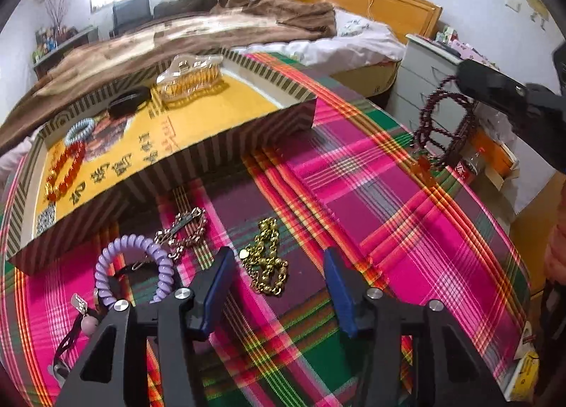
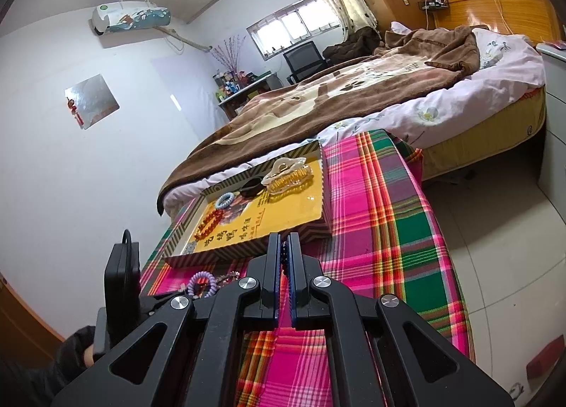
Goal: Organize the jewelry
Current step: 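Lift the dark bead strand with the right tool while the left tool grasps the gold chain bracelet, then carry the dark beads with the right tool while the left tool carries the gold chain over the lid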
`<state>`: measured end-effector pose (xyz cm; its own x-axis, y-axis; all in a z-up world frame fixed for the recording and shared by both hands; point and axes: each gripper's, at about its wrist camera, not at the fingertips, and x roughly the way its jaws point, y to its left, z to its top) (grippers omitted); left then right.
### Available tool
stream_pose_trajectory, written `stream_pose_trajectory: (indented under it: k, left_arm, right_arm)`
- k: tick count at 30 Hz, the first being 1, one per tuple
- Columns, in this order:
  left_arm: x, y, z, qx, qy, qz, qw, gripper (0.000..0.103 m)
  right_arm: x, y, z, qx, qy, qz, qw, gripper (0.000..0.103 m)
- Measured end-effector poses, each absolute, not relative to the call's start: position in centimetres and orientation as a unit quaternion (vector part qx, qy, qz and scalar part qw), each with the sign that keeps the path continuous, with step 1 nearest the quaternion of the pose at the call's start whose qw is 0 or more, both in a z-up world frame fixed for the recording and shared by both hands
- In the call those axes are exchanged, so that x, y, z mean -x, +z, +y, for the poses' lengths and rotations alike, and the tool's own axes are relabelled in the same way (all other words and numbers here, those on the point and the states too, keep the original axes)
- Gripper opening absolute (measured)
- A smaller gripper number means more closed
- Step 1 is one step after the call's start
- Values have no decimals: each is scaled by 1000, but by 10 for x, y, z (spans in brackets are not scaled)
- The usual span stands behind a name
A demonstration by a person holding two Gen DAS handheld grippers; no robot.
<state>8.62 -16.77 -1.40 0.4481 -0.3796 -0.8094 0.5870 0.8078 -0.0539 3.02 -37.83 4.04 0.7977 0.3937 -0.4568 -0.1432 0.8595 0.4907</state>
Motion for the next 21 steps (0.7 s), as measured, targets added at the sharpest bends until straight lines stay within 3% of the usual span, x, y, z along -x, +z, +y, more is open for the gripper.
stream_pose_trajectory:
  k: [3,4,5,7,14,21]
  left_arm:
    - [-84,-13,-170,-132,-277,437,846,49]
    - [-84,-13,-170,-133,-275,435,847,38]
    - [-85,-12,-169,-132,-276,435,847,18]
    - [-89,-12,-166,-125,-274,439,846,7]
    - [-83,-8,-165,-129,-279,433,847,5]
    - [-86,28,-146,-82,-285,402,866,5]
  right_arm:
    - [-30,39,-380,-225,144,285,921,3]
    - [-30,39,-381,-226,144,285,921,3]
    - [-30,39,-382,-226,143,284,921,3]
    - [-31,39,-382,-228,144,283,920,3]
    - [-32,40,-382,-228,143,285,920,3]
    - [-35,44,-379,-224,145,280,922,3]
